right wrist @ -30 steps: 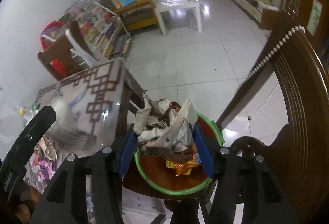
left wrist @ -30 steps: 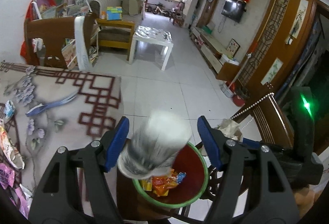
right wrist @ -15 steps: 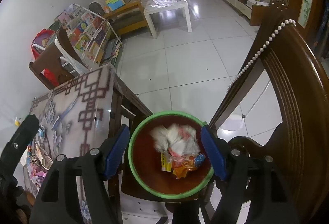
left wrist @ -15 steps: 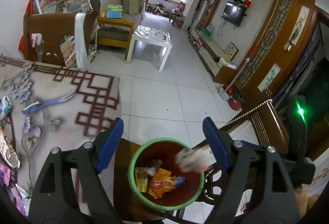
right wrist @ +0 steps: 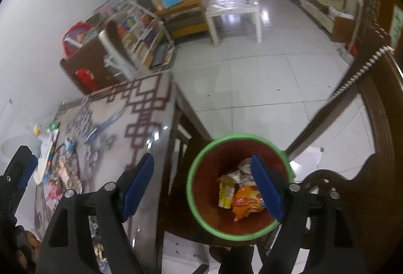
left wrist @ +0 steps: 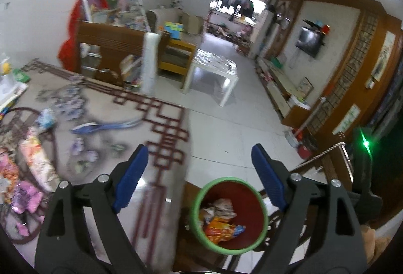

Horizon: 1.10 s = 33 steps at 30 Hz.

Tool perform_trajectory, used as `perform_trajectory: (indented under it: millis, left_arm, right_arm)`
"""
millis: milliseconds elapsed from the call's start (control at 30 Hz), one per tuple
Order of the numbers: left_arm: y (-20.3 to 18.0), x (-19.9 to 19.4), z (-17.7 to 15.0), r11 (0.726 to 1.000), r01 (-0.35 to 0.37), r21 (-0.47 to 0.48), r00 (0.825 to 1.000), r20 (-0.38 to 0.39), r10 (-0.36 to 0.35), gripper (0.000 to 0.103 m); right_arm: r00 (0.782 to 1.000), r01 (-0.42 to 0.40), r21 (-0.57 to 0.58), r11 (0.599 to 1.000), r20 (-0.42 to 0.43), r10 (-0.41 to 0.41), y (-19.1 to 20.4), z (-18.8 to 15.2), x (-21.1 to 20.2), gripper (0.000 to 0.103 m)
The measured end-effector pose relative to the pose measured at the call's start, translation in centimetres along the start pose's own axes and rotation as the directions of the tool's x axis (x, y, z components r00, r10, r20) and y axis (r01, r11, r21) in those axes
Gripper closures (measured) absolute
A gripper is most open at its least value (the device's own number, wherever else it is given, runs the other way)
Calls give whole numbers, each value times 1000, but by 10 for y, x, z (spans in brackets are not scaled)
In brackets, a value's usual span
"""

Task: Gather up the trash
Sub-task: 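Open the left tool to drop the cup while the right tool releases the crumpled paper, then grasp the pink swirl-bread bag with the left tool while the right tool grasps the strawberry Pocky box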

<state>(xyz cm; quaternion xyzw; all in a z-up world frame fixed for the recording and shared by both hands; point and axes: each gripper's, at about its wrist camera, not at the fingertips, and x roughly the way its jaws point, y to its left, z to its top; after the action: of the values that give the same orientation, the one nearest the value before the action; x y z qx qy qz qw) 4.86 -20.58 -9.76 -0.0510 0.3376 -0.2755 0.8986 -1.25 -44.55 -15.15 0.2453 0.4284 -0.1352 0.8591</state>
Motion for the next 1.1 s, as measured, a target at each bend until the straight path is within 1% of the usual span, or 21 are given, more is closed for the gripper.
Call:
perform_trajectory:
  millis: [33, 133, 233, 267, 333, 400, 500, 533, 567, 600, 633, 700, 733, 800, 867, 900, 1033, 1100]
  left_arm:
    - [6, -3, -1, 1000, -15, -7, 1000, 4, 15, 20]
    - [39, -18, -9, 993, -99, -60, 995, 13, 100, 20]
    - [79, -32, -18, 973, -187, -139, 982, 9, 190, 20]
    - [94, -37, -21, 962, -217, -166, 975, 6, 221, 20]
    - [125, -48, -26, 932, -286, -222, 956, -9, 292, 20]
    - [157, -57, -31, 896, -355, -268, 932, -29, 360, 20]
    - [193, -67, -39, 846, -423, -325, 901, -56, 429, 20]
    - [210, -67, -42, 820, -455, -348, 885, -77, 459, 20]
    - [219, -66, -45, 806, -469, -361, 878, -91, 470, 20]
    - [233, -63, -48, 786, -484, -385, 870, -116, 479, 20]
    - [243, -60, -50, 771, -492, -404, 866, -135, 481, 20]
    - [257, -54, -54, 753, -507, -420, 858, -158, 489, 20]
    - [265, -49, -54, 743, -523, -418, 848, -171, 501, 20]
    - [279, -39, -56, 729, -546, -413, 836, -202, 511, 20]
    - [289, -32, -58, 717, -558, -417, 828, -226, 513, 20]
    - [298, -26, -59, 706, -566, -425, 823, -245, 512, 20]
    - [316, -12, -65, 674, -579, -459, 815, -293, 500, 20]
    - [322, -7, -67, 666, -583, -465, 812, -311, 494, 20]
  right_arm:
    - [1000, -8, -15, 1000, -6, 8, 6, -1, 2, 26]
    - [999, -36, -65, 997, -27, 34, 28, -5, 6, 26]
    - [998, -59, -110, 992, -42, 55, 48, -7, 10, 26]
    - [997, -67, -126, 990, -47, 62, 56, -8, 12, 26]
    - [996, -77, -146, 986, -55, 70, 67, -9, 14, 26]
    - [995, -85, -162, 983, -64, 76, 76, -10, 17, 25]
    - [993, -94, -183, 979, -82, 81, 90, -13, 23, 25]
    - [993, -96, -190, 977, -88, 81, 95, -13, 26, 24]
    - [992, -98, -195, 976, -93, 82, 99, -13, 28, 22]
    - [992, -102, -203, 974, -99, 83, 105, -13, 31, 22]
    - [991, -105, -212, 972, -105, 84, 111, -13, 34, 22]
    - [990, -108, -230, 967, -116, 83, 121, -14, 40, 22]
    - [989, -110, -239, 965, -124, 82, 126, -15, 44, 22]
    - [988, -109, -258, 960, -138, 75, 136, -17, 51, 22]
    - [985, -108, -282, 953, -157, 65, 147, -18, 60, 22]
    - [984, -108, -293, 950, -165, 61, 152, -18, 64, 22]
    - [978, -125, -343, 931, -199, 59, 176, -18, 82, 22]
    - [975, -144, -376, 915, -211, 67, 194, -17, 91, 22]
